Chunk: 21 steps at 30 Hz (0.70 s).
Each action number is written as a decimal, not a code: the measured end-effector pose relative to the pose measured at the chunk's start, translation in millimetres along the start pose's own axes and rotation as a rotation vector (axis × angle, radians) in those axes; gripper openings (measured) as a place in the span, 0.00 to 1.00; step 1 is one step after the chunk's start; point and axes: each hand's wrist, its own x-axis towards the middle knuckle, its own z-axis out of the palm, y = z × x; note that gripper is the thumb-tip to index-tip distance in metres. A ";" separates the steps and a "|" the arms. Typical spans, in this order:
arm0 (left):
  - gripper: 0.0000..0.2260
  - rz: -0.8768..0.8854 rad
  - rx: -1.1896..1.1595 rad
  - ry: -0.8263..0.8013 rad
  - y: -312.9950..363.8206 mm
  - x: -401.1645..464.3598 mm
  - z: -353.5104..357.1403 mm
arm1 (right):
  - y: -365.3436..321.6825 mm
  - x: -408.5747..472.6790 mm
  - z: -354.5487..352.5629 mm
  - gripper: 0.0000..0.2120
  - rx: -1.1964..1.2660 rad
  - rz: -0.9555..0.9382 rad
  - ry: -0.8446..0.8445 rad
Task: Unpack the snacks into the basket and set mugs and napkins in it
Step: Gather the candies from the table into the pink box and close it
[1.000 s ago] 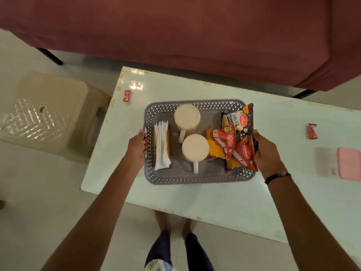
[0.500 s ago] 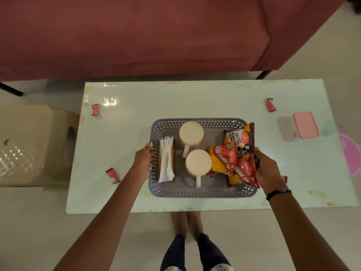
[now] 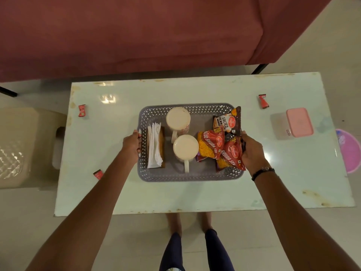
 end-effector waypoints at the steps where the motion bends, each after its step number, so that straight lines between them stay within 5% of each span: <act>1: 0.16 -0.009 0.001 0.006 -1.7 0.6 1.6 | 0.0 2.4 -0.1 0.13 0.000 0.009 0.005; 21: 0.16 0.052 0.084 0.083 -6.5 17.2 10.6 | 7.4 28.7 8.2 0.18 -0.056 -0.015 -0.041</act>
